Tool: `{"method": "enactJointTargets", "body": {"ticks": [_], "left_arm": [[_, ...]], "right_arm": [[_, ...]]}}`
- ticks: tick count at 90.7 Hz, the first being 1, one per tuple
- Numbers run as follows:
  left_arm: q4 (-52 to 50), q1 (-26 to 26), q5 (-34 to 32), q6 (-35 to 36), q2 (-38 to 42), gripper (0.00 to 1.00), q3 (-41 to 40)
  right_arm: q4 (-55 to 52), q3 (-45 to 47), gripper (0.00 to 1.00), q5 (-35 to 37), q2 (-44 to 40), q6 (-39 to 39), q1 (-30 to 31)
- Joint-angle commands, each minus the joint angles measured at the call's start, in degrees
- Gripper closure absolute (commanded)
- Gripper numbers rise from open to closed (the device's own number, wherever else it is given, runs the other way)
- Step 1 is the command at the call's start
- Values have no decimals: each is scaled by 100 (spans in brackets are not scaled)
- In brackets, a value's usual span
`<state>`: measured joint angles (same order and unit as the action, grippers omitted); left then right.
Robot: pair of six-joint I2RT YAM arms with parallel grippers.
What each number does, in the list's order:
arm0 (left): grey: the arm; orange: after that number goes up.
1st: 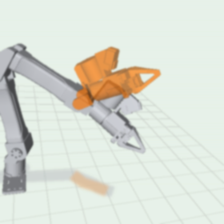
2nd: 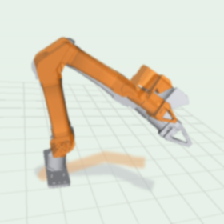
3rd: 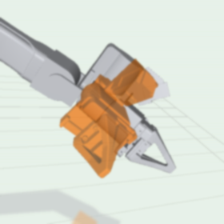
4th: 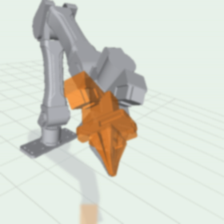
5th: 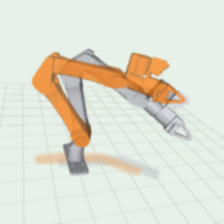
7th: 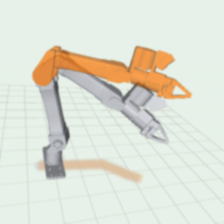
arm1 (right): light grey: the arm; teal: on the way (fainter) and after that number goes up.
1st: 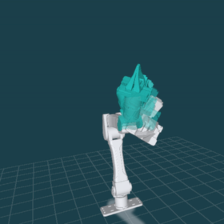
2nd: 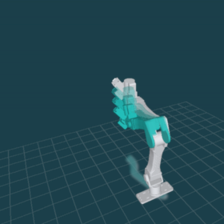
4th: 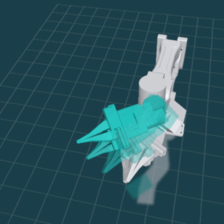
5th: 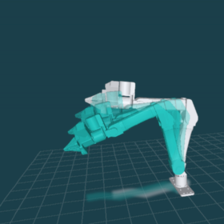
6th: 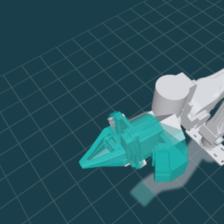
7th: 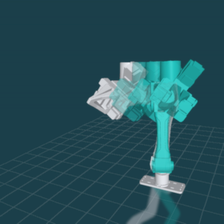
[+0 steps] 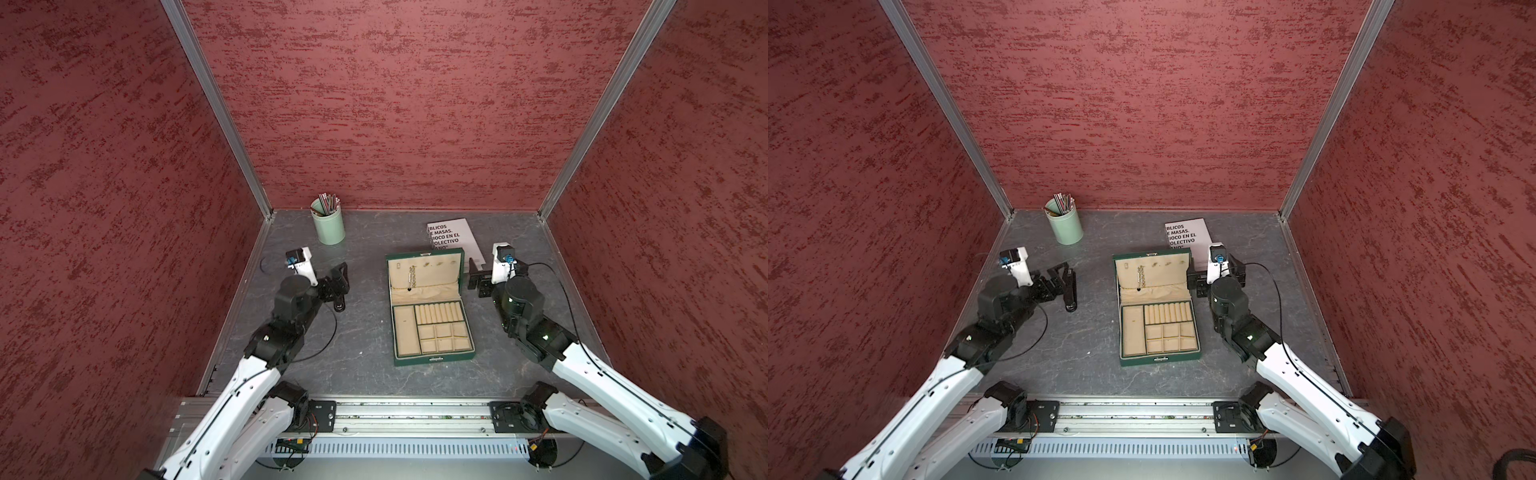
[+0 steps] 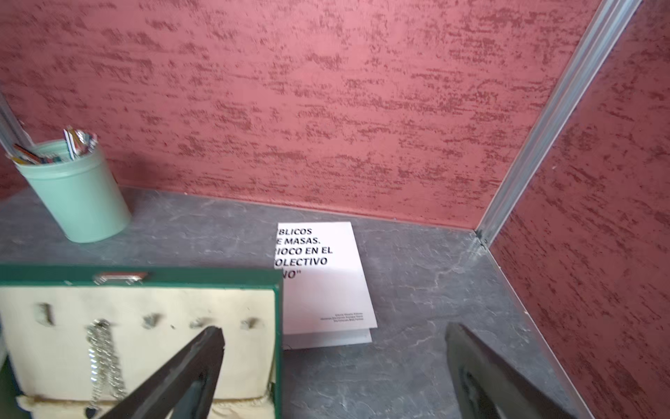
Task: Put jewelry chain into jewelry box
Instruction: Reset both arms
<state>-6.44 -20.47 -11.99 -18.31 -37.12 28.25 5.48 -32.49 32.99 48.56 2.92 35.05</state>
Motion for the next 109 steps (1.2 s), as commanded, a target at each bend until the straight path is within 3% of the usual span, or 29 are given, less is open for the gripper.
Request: {"method": "enactJointTargets", "body": {"ticks": [1, 11, 29, 48, 59, 68, 81, 85, 90, 100, 109], "left_arm": [[1643, 125, -276, 2153, 241, 0, -781], [1532, 621, 72, 2035, -240, 0, -874], [2646, 1743, 1805, 1906, -1779, 0, -1032], [4093, 2114, 2021, 2187, -2969, 0, -1168], [5414, 2271, 2203, 2380, -3554, 0, -1329], [5795, 2402, 2412, 2079, -3939, 0, -1228], [7519, 2389, 2533, 2087, -5173, 0, -1462], [6846, 2378, 2318, 2066, -4956, 0, -1271], [6499, 2401, 2275, 2005, -5071, 0, -1016], [5794, 2478, 2120, 1847, -5064, 0, -679], [5718, 2453, 2068, 1849, -5053, 0, -655]], "right_arm": [[1174, 604, 1, -342, -161, 353, -421], [867, 682, 1, -546, -32, -33, -995], [1625, 1486, 1, -1096, 36, -47, -2044], [2254, 1784, 1, -1559, 620, -172, -2731], [4077, 2082, 1, -1969, 1730, -41, -2790], [5630, 2174, 1, -2021, 2699, 70, -2788], [6875, 2195, 1, -2005, 3993, 98, -2798], [7402, 2198, 1, -1977, 4386, 165, -2783], [6947, 2001, 1, -1924, 4168, 100, -2779], [4997, 1154, 1, -1874, 4037, -160, -2956], [4754, 1117, 1, -2273, 3965, -483, -3325]]}}
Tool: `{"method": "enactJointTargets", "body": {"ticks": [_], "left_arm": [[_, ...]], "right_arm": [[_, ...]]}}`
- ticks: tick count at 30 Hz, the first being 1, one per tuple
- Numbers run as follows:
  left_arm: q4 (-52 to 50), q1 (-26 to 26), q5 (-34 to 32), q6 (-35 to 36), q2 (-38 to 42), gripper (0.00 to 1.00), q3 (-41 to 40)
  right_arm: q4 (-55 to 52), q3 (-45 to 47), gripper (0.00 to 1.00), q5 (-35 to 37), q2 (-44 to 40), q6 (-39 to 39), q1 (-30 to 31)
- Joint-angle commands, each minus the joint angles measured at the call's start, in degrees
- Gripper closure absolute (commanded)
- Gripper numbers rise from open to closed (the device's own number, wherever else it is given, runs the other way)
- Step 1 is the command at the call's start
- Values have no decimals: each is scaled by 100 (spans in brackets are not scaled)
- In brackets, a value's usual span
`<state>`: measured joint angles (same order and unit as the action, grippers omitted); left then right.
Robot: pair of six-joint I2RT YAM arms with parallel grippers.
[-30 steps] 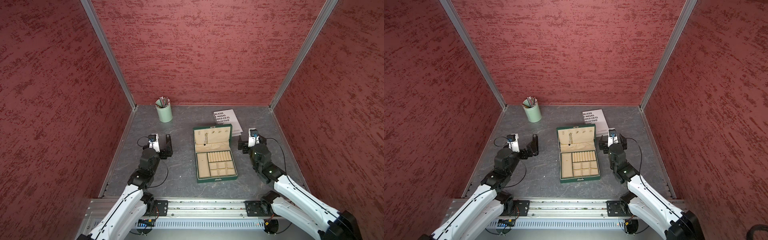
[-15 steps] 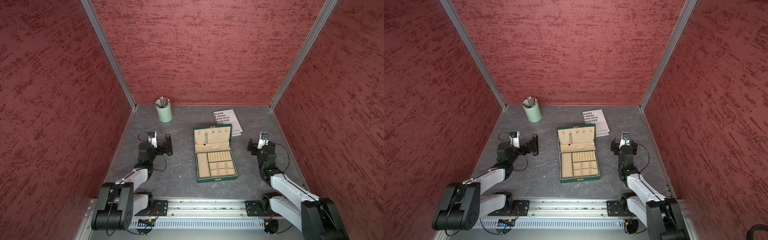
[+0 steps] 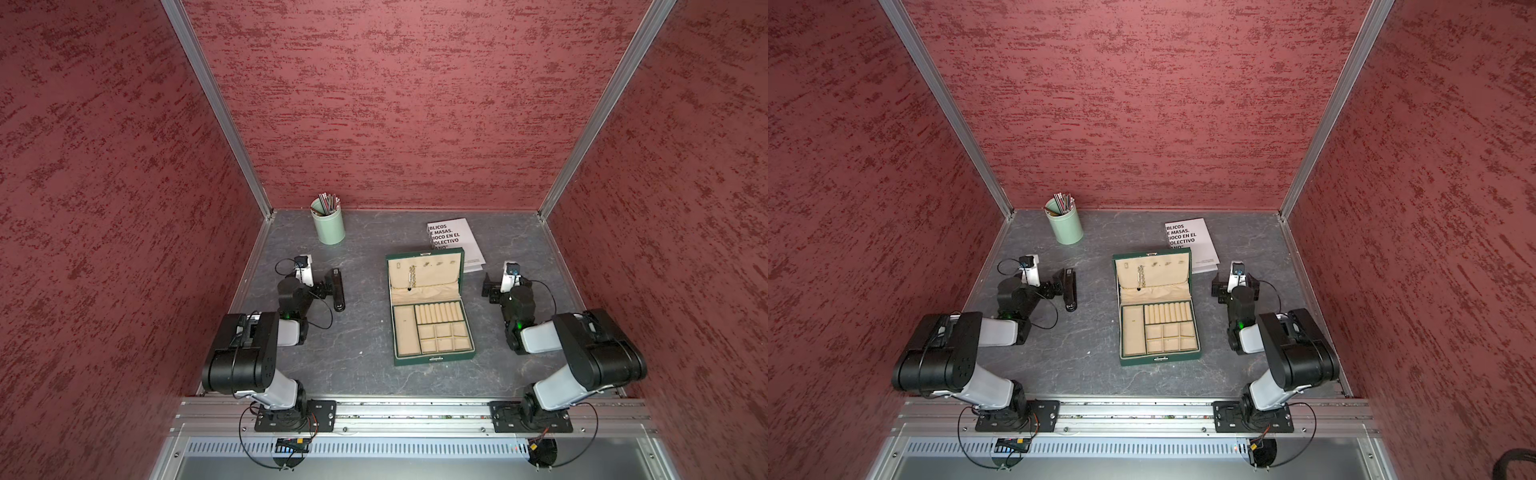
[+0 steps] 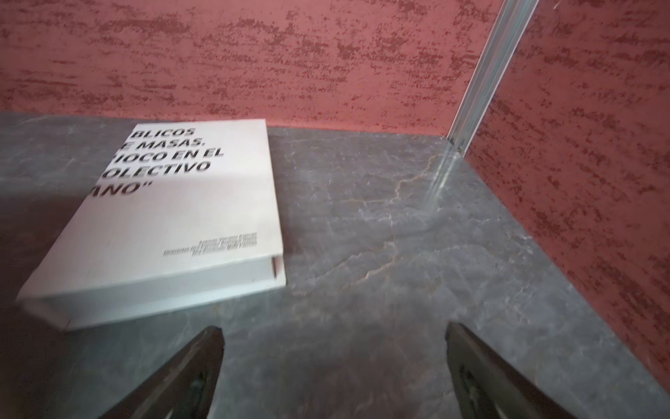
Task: Put jewelry chain into jewelry box
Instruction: Reset both arms
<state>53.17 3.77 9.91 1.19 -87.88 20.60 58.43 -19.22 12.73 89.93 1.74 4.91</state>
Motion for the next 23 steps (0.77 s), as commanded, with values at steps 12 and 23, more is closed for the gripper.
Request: {"method": "enactJointTargets", "body": {"ticks": [12, 23], "left_arm": [[-248, -43, -261, -66, 3, 0, 128], [-262, -55, -272, -59, 14, 0, 138]], "right_arm": [[-492, -183, 1, -247, -180, -350, -298], [-495, -183, 1, -253, -186, -349, -305]]}}
